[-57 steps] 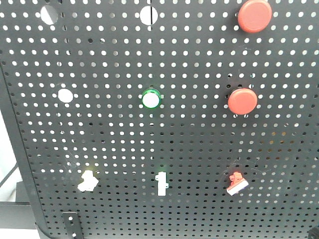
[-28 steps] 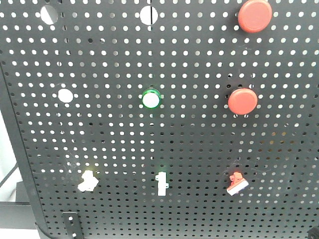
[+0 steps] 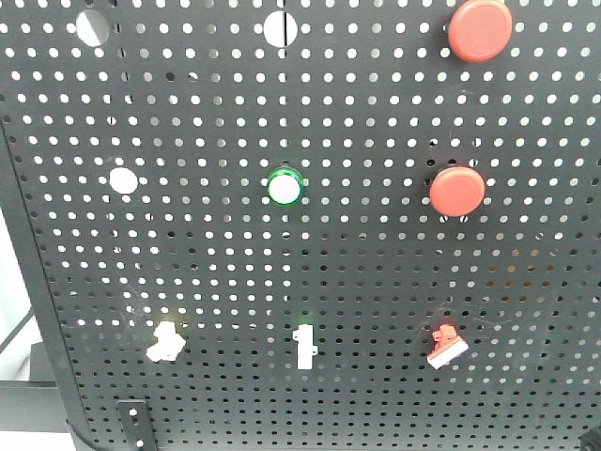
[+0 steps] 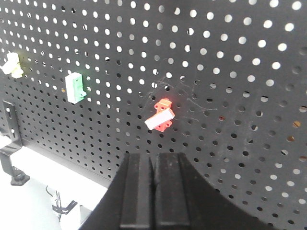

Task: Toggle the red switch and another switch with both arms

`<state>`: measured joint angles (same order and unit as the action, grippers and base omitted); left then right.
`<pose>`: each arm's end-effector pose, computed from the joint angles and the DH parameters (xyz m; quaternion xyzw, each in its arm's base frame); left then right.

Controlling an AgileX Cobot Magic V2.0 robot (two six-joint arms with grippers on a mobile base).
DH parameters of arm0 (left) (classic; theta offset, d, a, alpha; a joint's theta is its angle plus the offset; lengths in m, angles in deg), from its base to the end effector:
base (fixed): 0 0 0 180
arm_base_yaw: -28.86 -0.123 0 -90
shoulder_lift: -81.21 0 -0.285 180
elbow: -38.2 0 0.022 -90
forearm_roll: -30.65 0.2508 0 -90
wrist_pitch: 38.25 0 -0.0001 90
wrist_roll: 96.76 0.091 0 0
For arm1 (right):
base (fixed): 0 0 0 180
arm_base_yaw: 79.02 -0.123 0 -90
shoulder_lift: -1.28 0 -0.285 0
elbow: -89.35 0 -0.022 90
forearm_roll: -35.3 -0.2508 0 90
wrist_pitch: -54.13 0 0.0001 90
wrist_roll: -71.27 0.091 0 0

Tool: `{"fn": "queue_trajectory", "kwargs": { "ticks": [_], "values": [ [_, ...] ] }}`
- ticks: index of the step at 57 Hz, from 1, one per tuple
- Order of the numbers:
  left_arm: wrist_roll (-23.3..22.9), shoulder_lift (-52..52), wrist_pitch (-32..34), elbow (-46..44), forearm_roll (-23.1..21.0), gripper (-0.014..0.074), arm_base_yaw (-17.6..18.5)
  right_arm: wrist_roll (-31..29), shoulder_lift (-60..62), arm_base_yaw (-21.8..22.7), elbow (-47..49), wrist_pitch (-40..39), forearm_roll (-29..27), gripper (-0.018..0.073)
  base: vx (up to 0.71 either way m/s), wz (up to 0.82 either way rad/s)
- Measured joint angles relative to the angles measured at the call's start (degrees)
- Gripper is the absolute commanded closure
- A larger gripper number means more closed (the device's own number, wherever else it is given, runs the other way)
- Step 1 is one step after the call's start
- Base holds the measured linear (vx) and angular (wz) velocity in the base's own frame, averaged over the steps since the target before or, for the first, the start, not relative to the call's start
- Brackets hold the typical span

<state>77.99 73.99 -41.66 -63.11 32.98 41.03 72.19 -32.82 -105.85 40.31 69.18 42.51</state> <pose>0.0556 -0.0118 0.1996 0.0558 0.7007 -0.0926 0.7053 0.0909 0.0427 0.3217 -0.2034 0.7272 0.1061 0.6469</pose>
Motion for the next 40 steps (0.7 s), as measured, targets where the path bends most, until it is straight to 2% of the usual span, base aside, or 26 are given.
{"fn": "queue_trajectory", "kwargs": {
  "ticks": [7, 12, 19, 25, 29, 40],
  "values": [
    [0.0, 0.0, 0.0, 0.0, 0.0, 0.0594, 0.0, -0.23, 0.13, 0.28, -0.45, 0.39, -0.87, 0.0565, 0.0, 0.0],
    [0.0, 0.0, 0.0, 0.0, 0.0, 0.0594, 0.0, -1.74, 1.65, 2.77, -3.24, -1.01, -3.78, 0.0565, 0.0, 0.0],
    [0.0, 0.0, 0.0, 0.0, 0.0, 0.0594, 0.0, -1.74, 6.44, 10.97, -11.73, -6.53, -7.22, 0.0565, 0.0, 0.0],
    [0.0, 0.0, 0.0, 0.0, 0.0, 0.0594, 0.0, 1.2, 12.49, 17.73, -19.46, -11.14, -6.37, 0.0565, 0.0, 0.0],
    [0.06, 0.0, 0.0, 0.0, 0.0, 0.0594, 0.0, 2.35, 16.71, 20.45, -24.0, -13.1, -5.91, 0.0565, 0.0, 0.0],
    [0.06, 0.0, 0.0, 0.0, 0.0, 0.0594, 0.0, 3.06, 26.29, 21.96, -29.79, -11.94, -5.71, 0.0565, 0.0, 0.0]
  ]
}}
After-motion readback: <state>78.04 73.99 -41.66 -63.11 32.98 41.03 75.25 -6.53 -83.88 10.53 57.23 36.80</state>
